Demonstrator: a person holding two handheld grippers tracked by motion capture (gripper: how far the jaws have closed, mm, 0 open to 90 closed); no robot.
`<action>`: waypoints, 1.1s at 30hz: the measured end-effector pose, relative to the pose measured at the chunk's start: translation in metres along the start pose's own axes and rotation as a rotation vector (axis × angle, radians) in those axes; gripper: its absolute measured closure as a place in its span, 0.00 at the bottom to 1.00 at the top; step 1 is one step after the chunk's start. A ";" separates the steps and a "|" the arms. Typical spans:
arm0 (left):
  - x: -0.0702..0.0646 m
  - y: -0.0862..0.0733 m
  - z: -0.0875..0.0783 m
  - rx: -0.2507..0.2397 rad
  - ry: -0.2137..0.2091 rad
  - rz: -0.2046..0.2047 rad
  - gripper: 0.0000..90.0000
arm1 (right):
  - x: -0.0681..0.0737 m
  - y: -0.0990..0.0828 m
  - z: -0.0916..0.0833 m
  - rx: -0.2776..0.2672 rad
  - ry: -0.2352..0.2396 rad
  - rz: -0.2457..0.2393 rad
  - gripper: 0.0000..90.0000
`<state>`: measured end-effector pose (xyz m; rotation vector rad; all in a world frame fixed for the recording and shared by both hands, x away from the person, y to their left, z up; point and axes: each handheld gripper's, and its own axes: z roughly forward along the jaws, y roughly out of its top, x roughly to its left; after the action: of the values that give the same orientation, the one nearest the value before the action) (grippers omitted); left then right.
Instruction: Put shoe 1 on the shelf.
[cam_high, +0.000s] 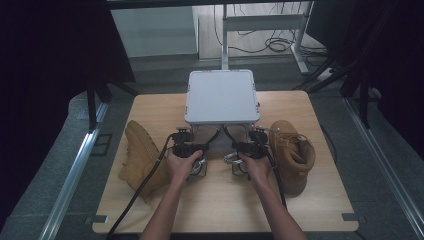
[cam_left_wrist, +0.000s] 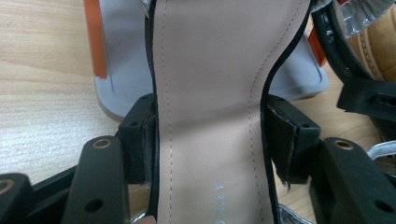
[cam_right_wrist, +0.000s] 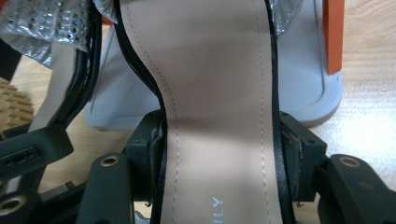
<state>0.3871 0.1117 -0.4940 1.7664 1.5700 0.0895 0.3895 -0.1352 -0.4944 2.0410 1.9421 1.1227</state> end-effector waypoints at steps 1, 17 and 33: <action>0.000 0.000 0.001 0.002 0.003 -0.005 0.46 | 0.001 0.001 0.001 -0.001 -0.007 0.001 0.47; -0.004 0.001 0.018 0.058 0.085 0.004 0.46 | 0.001 0.004 0.016 0.007 -0.102 -0.007 0.46; -0.006 0.000 0.020 0.037 0.050 -0.022 0.27 | -0.006 0.001 0.020 0.053 -0.078 -0.040 0.29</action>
<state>0.3960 0.0973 -0.5053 1.7877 1.6357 0.0954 0.4022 -0.1330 -0.5107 2.0294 1.9865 0.9788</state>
